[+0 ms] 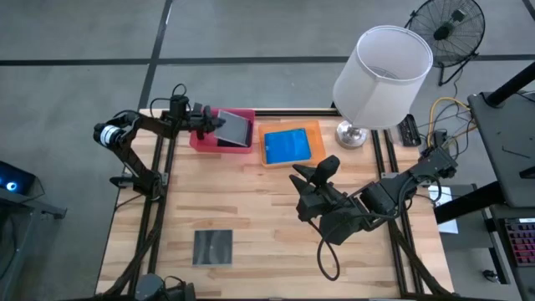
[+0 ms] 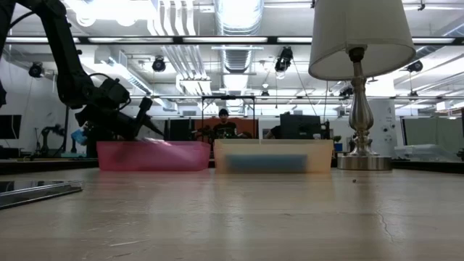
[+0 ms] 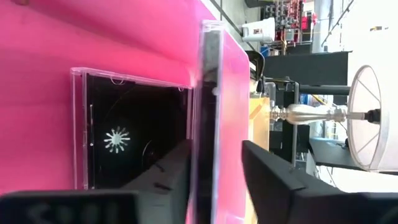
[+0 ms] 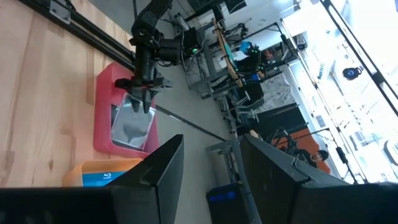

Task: Pick & place jewel cases by type
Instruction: Put the right black CD case into the pink bin

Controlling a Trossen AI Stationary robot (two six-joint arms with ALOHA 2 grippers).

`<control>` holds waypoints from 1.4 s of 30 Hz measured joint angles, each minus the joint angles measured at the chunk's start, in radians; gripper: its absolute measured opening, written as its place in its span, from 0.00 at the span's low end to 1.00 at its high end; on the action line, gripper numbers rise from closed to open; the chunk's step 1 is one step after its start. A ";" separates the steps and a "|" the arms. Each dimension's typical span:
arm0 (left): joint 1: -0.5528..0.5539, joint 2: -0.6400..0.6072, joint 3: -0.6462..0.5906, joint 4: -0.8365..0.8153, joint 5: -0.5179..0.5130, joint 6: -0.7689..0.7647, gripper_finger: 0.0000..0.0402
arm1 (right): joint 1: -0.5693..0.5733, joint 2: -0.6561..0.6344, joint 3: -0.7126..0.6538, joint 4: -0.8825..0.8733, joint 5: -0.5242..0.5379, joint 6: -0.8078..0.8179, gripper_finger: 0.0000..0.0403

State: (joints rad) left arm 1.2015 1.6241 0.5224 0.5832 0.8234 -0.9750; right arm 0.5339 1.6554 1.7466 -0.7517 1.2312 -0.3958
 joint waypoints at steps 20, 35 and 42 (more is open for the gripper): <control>-0.010 -0.095 0.022 -0.048 -0.029 -0.083 0.46 | 0.000 0.000 0.000 0.001 0.000 0.004 0.38; -0.053 -0.099 0.029 -0.310 -0.157 0.059 0.46 | -0.002 0.000 0.000 0.000 0.000 0.048 0.38; -0.083 -0.099 0.029 -0.309 -0.216 0.095 0.46 | -0.002 0.000 0.000 0.000 -0.001 0.047 0.35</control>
State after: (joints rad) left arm 1.1183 1.5249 0.5518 0.2737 0.6076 -0.8799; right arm 0.5320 1.6554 1.7466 -0.7521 1.2303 -0.3489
